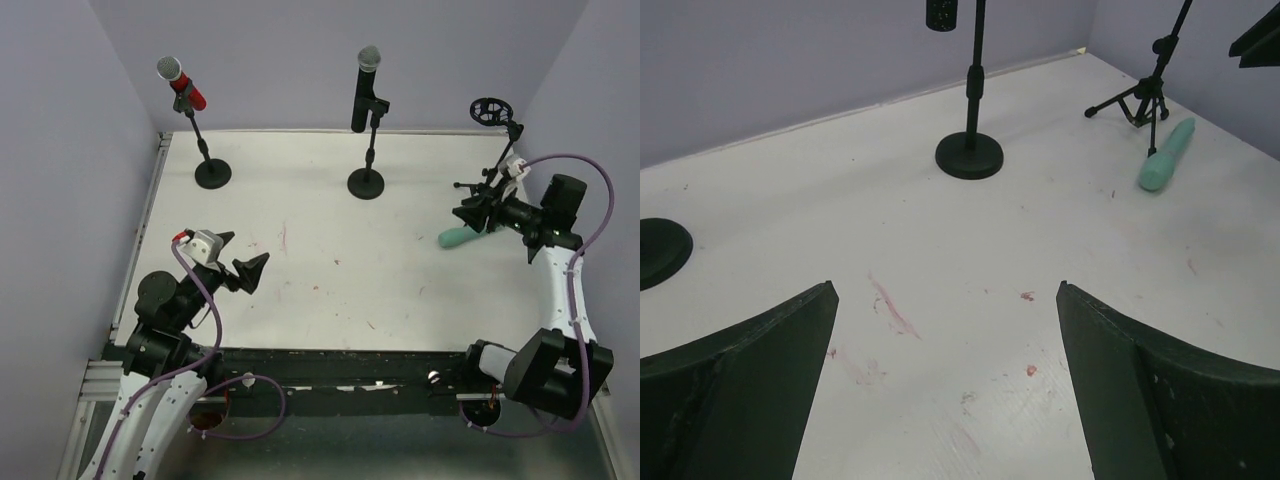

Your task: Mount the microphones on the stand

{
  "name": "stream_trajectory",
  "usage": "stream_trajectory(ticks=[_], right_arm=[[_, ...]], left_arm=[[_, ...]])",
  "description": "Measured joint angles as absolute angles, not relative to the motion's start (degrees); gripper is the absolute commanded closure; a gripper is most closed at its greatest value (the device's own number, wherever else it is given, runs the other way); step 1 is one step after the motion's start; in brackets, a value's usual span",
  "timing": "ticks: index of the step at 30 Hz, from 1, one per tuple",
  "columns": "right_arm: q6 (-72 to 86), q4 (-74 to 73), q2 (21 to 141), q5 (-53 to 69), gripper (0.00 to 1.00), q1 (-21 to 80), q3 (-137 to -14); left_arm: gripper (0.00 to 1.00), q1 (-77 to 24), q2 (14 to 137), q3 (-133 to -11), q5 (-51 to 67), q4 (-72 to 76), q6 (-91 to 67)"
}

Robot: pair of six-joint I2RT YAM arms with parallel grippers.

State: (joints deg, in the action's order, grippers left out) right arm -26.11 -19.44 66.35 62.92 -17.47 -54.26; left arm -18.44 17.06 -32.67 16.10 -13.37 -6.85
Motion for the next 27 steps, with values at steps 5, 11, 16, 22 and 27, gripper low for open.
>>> stream_trajectory(ticks=[5,11,16,22,27], right_arm=[[-13.93,-8.32,67.20,62.67,0.45,-28.40,-49.01],[-9.98,-0.86,68.66,55.90,0.19,-30.06,-45.04],[-16.73,-0.99,72.12,56.71,0.15,-30.06,-45.21],[-46.24,-21.71,83.48,62.67,0.06,-30.06,-52.93],[-83.35,-47.53,93.41,61.54,0.01,-30.06,-61.98]], left_arm=[[0.02,-18.44,17.41,-32.67,16.34,-13.37,-7.20],[0.02,-18.44,17.41,-32.67,16.40,-13.37,-7.20],[0.02,-18.44,17.41,-32.64,16.60,-13.34,-7.29],[0.02,-18.44,17.43,-32.64,16.82,-13.34,-7.35],[0.02,-18.44,17.47,-32.45,17.02,-13.10,-7.35]])
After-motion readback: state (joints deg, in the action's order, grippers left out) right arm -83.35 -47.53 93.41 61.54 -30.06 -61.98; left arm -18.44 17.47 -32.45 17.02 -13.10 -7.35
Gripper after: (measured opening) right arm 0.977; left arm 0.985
